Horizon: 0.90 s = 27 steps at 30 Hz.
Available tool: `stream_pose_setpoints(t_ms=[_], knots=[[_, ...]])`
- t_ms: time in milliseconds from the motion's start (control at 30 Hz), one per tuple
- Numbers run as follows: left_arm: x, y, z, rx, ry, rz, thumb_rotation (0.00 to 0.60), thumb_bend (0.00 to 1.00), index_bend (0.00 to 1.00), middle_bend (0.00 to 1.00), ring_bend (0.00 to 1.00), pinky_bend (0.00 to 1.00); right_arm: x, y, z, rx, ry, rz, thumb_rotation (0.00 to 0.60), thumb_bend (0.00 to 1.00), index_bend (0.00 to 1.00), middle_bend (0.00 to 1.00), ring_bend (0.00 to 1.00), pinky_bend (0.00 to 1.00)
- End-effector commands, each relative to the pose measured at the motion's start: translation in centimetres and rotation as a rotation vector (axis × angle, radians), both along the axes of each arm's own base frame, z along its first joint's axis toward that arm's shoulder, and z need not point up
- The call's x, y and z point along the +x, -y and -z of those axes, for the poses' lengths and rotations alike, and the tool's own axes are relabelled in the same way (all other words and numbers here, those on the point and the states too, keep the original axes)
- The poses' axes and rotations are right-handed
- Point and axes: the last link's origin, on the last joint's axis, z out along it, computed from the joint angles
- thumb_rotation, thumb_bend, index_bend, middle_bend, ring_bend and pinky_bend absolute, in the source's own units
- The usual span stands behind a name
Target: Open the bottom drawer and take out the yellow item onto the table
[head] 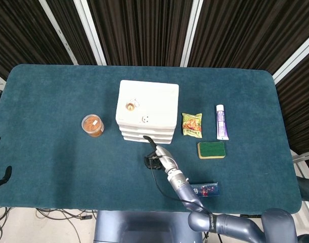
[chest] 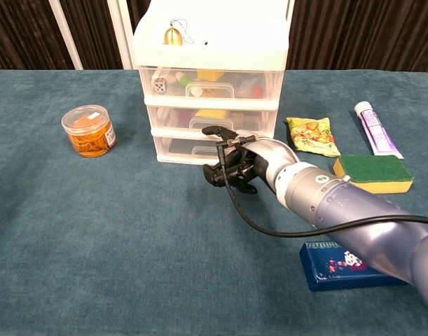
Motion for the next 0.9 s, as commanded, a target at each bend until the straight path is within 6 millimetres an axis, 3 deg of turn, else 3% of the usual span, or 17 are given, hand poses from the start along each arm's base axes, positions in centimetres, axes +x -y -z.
stream_pose_setpoints(t_ms=[33, 900], knots=[[0.0, 0.0, 0.0, 0.0, 0.0, -0.001, 0.6, 0.41, 0.04, 0.0, 0.0, 0.0, 0.1, 0.1, 0.1, -0.001, -0.003, -0.002, 0.6, 0.61, 0.06, 0.89, 0.92, 0.94], [-0.1, 0.0, 0.0, -0.005, -0.001, -0.006, 0.6, 0.4, 0.04, 0.0, 0.0, 0.0, 1.3, 0.8, 0.6, 0.006, 0.013, 0.015, 0.6, 0.64, 0.07, 0.89, 0.92, 0.94]])
